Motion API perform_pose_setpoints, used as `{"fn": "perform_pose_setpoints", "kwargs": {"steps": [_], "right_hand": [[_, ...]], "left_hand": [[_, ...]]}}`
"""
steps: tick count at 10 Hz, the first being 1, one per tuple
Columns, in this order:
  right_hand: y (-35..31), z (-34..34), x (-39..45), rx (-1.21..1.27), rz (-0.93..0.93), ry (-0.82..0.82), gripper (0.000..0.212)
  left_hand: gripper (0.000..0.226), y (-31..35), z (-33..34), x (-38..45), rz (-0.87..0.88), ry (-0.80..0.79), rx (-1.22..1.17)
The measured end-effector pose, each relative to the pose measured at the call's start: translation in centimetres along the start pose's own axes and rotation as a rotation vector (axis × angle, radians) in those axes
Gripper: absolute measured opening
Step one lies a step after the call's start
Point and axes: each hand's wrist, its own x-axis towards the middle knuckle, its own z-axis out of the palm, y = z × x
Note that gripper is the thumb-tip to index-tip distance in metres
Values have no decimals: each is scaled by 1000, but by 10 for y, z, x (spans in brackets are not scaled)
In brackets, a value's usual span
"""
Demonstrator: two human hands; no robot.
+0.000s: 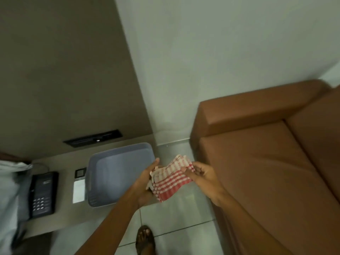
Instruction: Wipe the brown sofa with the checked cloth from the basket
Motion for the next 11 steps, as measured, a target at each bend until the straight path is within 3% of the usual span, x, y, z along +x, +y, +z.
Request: {"fn": "perform_pose_setpoints", "kwargs": {"steps": [2,3,4,5,7,9,11], "right_hand": [[-17,99,52,-88,80,-39,26],[-12,144,80,-158,106,-69,33],[-5,180,107,-246,112,-89,41],[6,205,141,-368,106,-126,44],[45,235,200,-536,151,-78,27],[77,253,221,-452,227,-12,37],[81,244,209,-326,284,53,57]], "left_hand": [[51,35,-127,-23,258,147,-45],[51,43,-166,-28,315,246,9],[34,43,-194,-19,341,379,-11],[32,52,-209,3,332,582,10],[20,52,-249,84,437,824,339],[19,54,-283,131,423,850,711],[44,50,-287,109,473,797,762]]}}
